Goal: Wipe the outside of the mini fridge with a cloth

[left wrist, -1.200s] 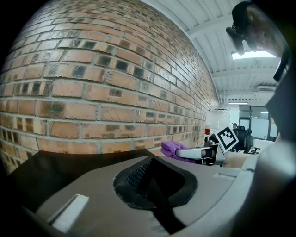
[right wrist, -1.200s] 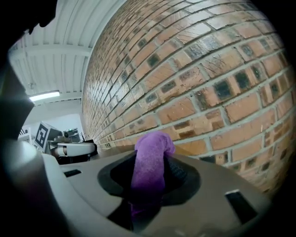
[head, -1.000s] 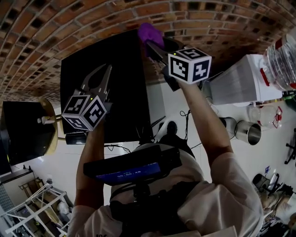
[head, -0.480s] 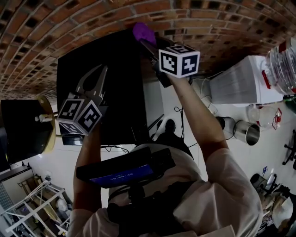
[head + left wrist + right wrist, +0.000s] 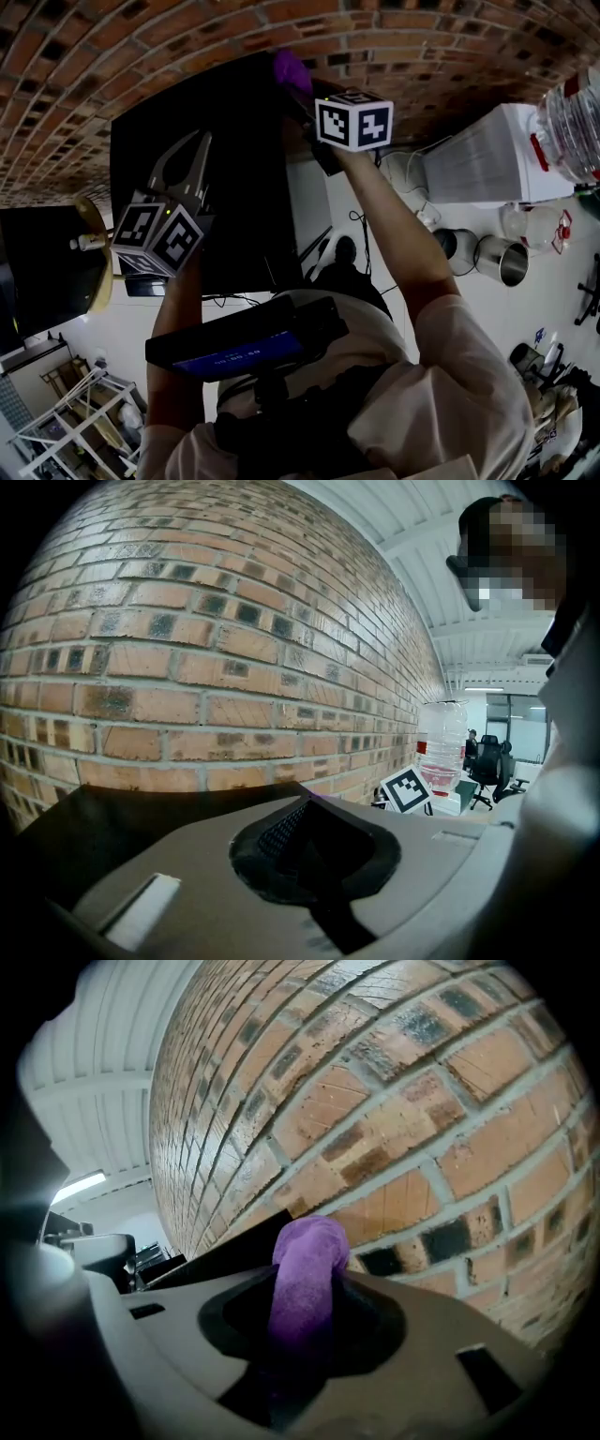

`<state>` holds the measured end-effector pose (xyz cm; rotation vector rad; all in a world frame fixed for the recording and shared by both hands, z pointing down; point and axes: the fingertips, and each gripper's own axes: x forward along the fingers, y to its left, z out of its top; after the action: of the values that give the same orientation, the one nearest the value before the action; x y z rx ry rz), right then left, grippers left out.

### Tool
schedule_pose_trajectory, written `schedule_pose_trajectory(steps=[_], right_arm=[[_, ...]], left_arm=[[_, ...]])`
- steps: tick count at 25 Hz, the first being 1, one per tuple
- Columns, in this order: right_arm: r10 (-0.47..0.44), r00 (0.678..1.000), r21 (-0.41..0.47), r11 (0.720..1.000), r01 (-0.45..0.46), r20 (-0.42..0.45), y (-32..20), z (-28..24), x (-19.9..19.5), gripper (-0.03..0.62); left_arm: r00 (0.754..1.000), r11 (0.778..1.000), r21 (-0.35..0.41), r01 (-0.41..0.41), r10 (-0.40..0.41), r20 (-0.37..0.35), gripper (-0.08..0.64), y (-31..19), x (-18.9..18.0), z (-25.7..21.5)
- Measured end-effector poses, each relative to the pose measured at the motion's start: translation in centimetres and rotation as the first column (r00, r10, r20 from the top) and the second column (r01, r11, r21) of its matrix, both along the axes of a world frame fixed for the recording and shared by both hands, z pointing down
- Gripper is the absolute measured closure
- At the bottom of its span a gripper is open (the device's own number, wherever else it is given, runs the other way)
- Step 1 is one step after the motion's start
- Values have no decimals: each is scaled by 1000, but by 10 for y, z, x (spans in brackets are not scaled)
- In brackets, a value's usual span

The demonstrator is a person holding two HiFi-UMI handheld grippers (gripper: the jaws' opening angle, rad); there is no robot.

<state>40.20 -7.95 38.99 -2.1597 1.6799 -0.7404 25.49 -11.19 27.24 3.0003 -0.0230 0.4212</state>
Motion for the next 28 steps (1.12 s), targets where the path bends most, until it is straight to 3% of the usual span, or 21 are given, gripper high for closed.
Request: schedule_pose_trajectory(steps=[5, 28], right_arm=[[11, 1000, -6, 1000, -11, 24, -1, 18, 1, 449], [38, 992, -238, 971, -8, 120, 5, 144, -4, 451]], left_arm=[[1000, 1000, 1, 0, 0, 0, 551, 0, 0, 0], [1000, 1000, -1, 6, -6, 5, 551, -1, 0, 0]])
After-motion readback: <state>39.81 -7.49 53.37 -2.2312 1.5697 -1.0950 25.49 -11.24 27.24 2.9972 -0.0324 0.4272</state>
